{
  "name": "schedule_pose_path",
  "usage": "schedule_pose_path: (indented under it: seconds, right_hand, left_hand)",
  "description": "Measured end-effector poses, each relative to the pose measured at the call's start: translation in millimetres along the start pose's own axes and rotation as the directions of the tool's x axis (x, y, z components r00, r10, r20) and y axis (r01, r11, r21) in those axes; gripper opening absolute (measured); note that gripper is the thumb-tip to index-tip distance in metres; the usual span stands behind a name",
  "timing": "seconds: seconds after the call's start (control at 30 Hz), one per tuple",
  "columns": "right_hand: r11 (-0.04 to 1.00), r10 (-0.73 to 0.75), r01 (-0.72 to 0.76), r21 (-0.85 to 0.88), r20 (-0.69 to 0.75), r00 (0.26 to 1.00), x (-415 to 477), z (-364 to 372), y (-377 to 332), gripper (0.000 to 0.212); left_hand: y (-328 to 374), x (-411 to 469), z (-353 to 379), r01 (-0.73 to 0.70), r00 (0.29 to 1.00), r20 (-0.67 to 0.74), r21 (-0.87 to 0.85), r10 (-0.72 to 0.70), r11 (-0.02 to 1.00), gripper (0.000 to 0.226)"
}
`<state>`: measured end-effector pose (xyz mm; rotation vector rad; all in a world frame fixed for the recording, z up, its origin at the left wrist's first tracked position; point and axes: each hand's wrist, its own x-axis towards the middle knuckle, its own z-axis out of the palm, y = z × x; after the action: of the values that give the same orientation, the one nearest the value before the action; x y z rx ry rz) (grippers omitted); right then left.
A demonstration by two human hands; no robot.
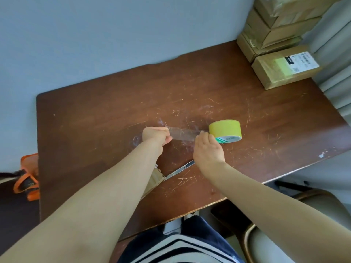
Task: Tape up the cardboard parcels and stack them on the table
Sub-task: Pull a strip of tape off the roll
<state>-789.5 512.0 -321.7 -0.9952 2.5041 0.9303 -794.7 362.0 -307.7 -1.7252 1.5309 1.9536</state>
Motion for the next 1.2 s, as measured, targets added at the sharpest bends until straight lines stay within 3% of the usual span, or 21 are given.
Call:
schedule_pose_path:
  seconds: [0.1, 0.23, 0.3, 0.4, 0.47, 0.53, 0.6, 0.67, 0.77, 0.9, 0.93, 1.03, 1.13, 1.2]
  right_hand:
    - [0.999, -0.025, 0.027, -0.043, 0.054, 0.998, 1.5, -0.2, -9.7, 0.061]
    - [0.996, -0.042, 0.047, -0.072, 0.072, 0.997, 2.4, 0.7, -11.9, 0.061]
    - [0.993, -0.008, 0.016, 0.121, -0.07, 0.998, -1.0, 0.9, -7.6, 0.049]
    - [0.872, -0.092, 0.208, 0.443, -0.269, 0.959, -13.1, 11.5, -9.8, 0.043]
    - [0.817, -0.184, 0.286, 0.501, -0.244, 0.952, -24.3, 17.2, -11.9, 0.044]
    - [0.834, -0.224, 0.306, 0.459, -0.225, 0.948, -27.9, 23.0, -11.7, 0.045]
    - [0.845, -0.203, 0.279, 0.456, -0.21, 0.956, -30.8, 27.6, -7.3, 0.042]
    - [0.803, -0.147, 0.194, 0.564, -0.127, 0.981, -37.5, 32.6, -0.6, 0.036]
    - [0.569, -0.028, -0.01, 0.823, 0.031, 0.999, -51.4, 40.6, 9.5, 0.028]
    - [-0.042, 0.116, -0.179, 0.983, 0.183, 0.976, -59.3, 35.6, 7.7, 0.012]
    - [-0.137, 0.135, -0.185, 0.973, 0.203, 0.97, -57.9, 31.3, 5.2, 0.015]
    - [-0.246, 0.197, -0.142, 0.959, 0.193, 0.961, -51.6, 21.5, -2.0, 0.035]
    - [-0.324, 0.282, -0.133, 0.936, 0.23, 0.932, -45.8, 15.8, -6.7, 0.042]
    - [-0.326, 0.318, -0.168, 0.93, 0.276, 0.907, -42.1, 12.9, -7.2, 0.045]
  left_hand:
    - [-2.4, 0.2, -1.2, -0.001, 1.0, 0.01, -0.029, 0.001, 1.0, 0.031]
    - [-7.4, 4.9, -4.6, -0.053, 0.999, 0.007, 0.071, 0.052, 0.996, 0.024]
    - [-9.5, 8.8, -5.2, -0.062, 0.998, 0.011, 0.103, 0.061, 0.993, 0.022]
    - [-7.4, 10.5, -4.3, -0.05, 0.999, 0.025, 0.114, 0.048, 0.992, 0.018]
    - [-6.0, 9.8, -4.8, -0.049, 0.999, 0.022, 0.128, 0.046, 0.991, 0.017]
    - [-5.0, 8.1, -5.8, -0.054, 0.998, 0.03, 0.155, 0.05, 0.987, 0.015]
    - [-3.8, 5.7, -6.6, -0.065, 0.997, 0.039, 0.171, 0.059, 0.983, 0.012]
    - [-2.9, 5.2, -6.1, -0.067, 0.997, 0.044, 0.177, 0.061, 0.982, 0.013]
    - [-3.0, 5.2, -4.2, -0.069, 0.997, 0.031, 0.189, 0.064, 0.979, 0.012]
    - [-5.6, 7.5, -3.2, -0.078, 0.997, 0.033, 0.194, 0.073, 0.978, 0.008]
    - [-6.5, 8.4, -3.1, -0.085, 0.996, 0.031, 0.195, 0.081, 0.977, 0.009]
    - [-7.5, 8.5, -3.9, -0.112, 0.994, 0.039, 0.184, 0.107, 0.977, 0.013]
    - [-6.5, 7.6, -5.4, -0.123, 0.992, 0.039, 0.174, 0.118, 0.977, 0.016]
    - [-5.8, 6.7, -5.4, -0.129, 0.991, 0.04, 0.17, 0.124, 0.977, 0.016]
